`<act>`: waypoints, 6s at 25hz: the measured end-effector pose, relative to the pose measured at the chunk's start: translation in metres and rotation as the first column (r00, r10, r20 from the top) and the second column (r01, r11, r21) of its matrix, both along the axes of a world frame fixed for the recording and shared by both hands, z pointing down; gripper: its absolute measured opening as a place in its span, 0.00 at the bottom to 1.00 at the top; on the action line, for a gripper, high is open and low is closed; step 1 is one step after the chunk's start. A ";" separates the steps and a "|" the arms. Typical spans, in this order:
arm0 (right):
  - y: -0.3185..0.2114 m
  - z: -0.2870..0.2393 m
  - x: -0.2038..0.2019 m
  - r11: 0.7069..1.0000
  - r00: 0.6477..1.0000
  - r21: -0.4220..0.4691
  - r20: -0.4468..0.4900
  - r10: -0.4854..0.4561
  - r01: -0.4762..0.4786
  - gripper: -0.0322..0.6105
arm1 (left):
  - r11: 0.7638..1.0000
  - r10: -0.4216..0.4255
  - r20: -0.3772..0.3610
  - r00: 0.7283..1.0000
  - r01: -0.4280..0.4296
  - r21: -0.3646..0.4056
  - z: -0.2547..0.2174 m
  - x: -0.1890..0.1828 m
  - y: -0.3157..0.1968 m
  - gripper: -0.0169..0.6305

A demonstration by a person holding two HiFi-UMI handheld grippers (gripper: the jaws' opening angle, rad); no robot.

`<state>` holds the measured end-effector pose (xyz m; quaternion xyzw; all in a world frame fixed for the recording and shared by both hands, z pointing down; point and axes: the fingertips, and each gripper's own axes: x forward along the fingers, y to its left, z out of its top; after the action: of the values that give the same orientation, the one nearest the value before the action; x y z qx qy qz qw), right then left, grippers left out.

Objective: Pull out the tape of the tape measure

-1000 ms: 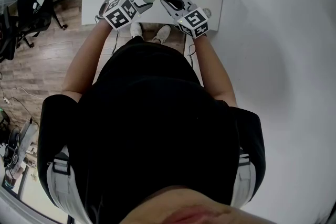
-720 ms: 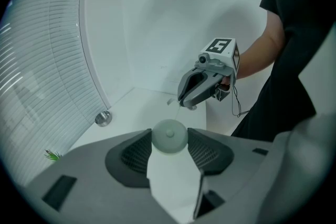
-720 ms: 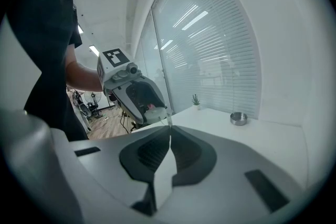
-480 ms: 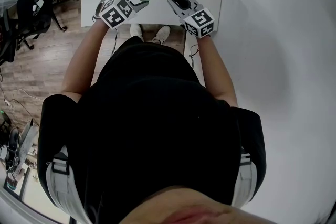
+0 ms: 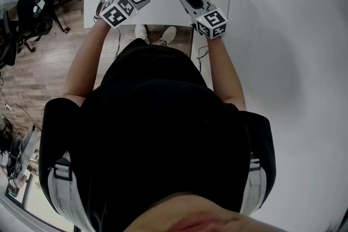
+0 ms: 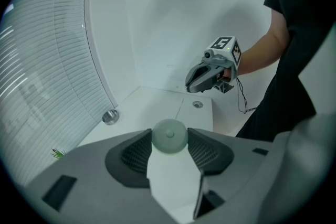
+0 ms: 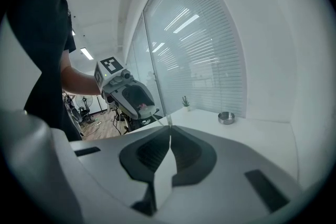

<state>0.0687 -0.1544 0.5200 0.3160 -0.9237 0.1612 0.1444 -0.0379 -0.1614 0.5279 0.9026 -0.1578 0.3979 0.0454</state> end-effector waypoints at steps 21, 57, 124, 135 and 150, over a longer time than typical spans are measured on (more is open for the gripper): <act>-0.012 -0.007 0.041 0.995 0.995 0.024 -0.013 0.097 -0.096 0.06 | 0.997 -0.069 -0.012 0.998 0.069 0.017 -0.003 -0.014 -0.015 0.37; -0.016 0.001 0.117 0.964 0.962 0.033 -0.071 0.264 -0.262 0.06 | 0.985 -0.171 0.038 0.984 0.170 0.036 0.013 -0.052 -0.033 0.37; 0.001 0.169 0.092 0.917 0.948 -0.280 -0.227 0.224 -0.284 0.07 | 0.969 -0.222 0.131 0.966 0.234 -0.081 0.180 -0.082 -0.011 0.37; 0.008 0.201 0.090 0.897 0.943 -0.340 -0.271 0.193 -0.281 0.07 | 0.968 -0.215 0.146 0.966 0.230 -0.102 0.207 -0.083 -0.007 0.38; 0.014 0.227 0.091 0.880 0.931 -0.394 -0.343 0.128 -0.266 0.07 | 0.970 -0.174 0.186 0.967 0.200 -0.135 0.227 -0.081 -0.004 0.37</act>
<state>0.1598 -0.1400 0.7474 0.3903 -0.7932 0.3254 0.3355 -0.1187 -0.1655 0.7545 0.8397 -0.2150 0.4793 0.1378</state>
